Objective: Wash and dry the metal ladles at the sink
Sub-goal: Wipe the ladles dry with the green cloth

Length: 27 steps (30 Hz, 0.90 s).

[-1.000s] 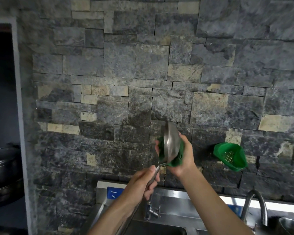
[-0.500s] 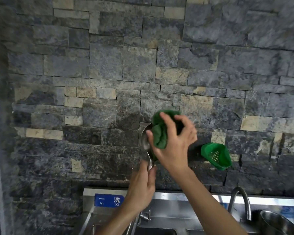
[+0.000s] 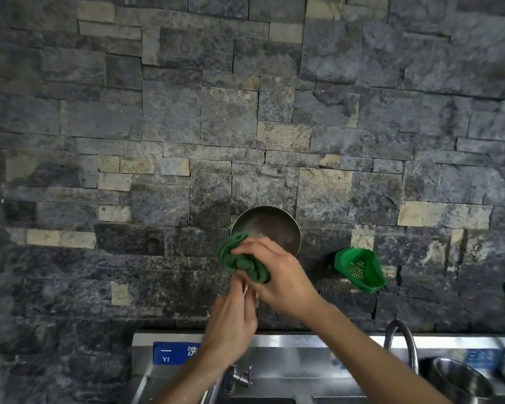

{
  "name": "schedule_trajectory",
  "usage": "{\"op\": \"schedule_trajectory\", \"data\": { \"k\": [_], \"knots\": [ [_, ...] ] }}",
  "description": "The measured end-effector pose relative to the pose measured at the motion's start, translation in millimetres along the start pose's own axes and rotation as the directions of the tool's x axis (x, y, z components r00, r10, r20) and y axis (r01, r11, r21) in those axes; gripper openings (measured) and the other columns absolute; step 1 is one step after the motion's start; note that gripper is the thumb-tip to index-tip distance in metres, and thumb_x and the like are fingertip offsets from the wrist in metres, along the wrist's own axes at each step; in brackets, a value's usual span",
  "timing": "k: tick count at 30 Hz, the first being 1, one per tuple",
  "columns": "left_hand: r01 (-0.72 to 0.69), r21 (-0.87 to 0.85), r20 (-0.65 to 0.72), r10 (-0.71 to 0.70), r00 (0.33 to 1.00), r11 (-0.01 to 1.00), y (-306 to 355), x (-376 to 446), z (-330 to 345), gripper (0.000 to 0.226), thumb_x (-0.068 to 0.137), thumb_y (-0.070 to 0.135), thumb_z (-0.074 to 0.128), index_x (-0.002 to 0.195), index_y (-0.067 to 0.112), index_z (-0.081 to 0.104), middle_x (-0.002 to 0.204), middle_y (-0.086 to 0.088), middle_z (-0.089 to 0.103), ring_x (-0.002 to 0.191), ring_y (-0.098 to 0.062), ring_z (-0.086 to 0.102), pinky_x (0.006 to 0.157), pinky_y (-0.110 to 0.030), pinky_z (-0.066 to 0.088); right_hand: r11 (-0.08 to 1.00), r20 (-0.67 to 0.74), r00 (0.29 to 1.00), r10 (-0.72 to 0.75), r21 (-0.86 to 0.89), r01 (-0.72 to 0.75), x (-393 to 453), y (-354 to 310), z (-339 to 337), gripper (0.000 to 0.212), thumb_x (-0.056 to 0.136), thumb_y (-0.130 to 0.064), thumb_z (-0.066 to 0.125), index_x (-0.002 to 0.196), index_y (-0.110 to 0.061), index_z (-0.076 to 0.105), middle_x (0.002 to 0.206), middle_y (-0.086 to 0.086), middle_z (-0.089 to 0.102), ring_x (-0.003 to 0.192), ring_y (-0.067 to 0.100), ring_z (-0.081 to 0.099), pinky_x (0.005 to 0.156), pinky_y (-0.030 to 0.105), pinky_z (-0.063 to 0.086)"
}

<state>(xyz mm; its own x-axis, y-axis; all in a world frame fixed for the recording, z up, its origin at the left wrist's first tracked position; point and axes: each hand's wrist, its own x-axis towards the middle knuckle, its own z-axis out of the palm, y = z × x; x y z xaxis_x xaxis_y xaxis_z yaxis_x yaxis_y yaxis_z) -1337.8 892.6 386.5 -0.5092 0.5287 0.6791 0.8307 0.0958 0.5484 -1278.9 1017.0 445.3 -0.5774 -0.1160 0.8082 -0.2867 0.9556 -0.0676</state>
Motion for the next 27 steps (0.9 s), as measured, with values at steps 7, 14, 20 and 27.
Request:
{"op": "schedule_trajectory", "data": {
  "k": [7, 14, 20, 27],
  "knots": [
    [-0.029, 0.033, 0.049, 0.028, 0.998, 0.999, 6.3, -13.5, 4.6, 0.016, 0.105, 0.038, 0.030, 0.095, 0.026, 0.033, 0.070, -0.005, 0.056, 0.065, -0.024, 0.056, 0.059, -0.039, 0.039, 0.809, -0.297, 0.950, -0.099, -0.580, -0.097, -18.7, 27.8, -10.6, 0.063, 0.058, 0.010, 0.073, 0.115, -0.016, 0.069, 0.123, 0.010, 0.062, 0.102, 0.030, 0.055, 0.074, 0.040, 0.047],
    [0.002, 0.045, 0.020, -0.003, 1.000, 0.999, 10.4, -13.9, 22.6, 0.025, 0.095, 0.032, 0.030, 0.117, 0.024, 0.038, 0.081, -0.011, 0.068, 0.069, -0.033, 0.064, 0.062, -0.048, 0.050, 0.962, -0.511, 0.821, 0.255, 0.222, -0.160, -1.2, -20.6, 9.8, 0.039, 0.082, 0.002, 0.075, 0.117, -0.014, 0.067, 0.120, 0.001, 0.063, 0.117, 0.012, 0.059, 0.098, 0.027, 0.048],
    [-0.005, 0.006, 0.041, 0.004, 0.999, 1.000, -11.4, -20.6, 9.9, 0.009, 0.105, 0.029, 0.036, 0.103, 0.023, 0.043, 0.069, -0.001, 0.058, 0.054, -0.016, 0.053, 0.052, -0.029, 0.035, 0.959, 0.028, 1.000, 0.014, -0.282, -0.005, -40.9, 17.4, -11.3, 0.047, 0.072, -0.015, 0.060, 0.116, -0.027, 0.071, 0.123, -0.005, 0.064, 0.106, 0.021, 0.065, 0.078, 0.036, 0.060],
    [0.204, -0.071, 0.109, -0.195, 0.975, 0.977, -30.1, -17.8, 20.0, 0.022, 0.106, 0.031, 0.033, 0.089, 0.020, 0.042, 0.066, 0.003, 0.046, 0.053, -0.008, 0.041, 0.047, -0.017, 0.036, 0.647, -0.405, 0.563, 0.720, 0.097, -0.757, -142.0, 55.0, 5.9, 0.059, 0.077, 0.008, 0.070, 0.126, -0.023, 0.064, 0.119, 0.010, 0.059, 0.105, 0.033, 0.061, 0.086, 0.034, 0.049]
  ]
}}
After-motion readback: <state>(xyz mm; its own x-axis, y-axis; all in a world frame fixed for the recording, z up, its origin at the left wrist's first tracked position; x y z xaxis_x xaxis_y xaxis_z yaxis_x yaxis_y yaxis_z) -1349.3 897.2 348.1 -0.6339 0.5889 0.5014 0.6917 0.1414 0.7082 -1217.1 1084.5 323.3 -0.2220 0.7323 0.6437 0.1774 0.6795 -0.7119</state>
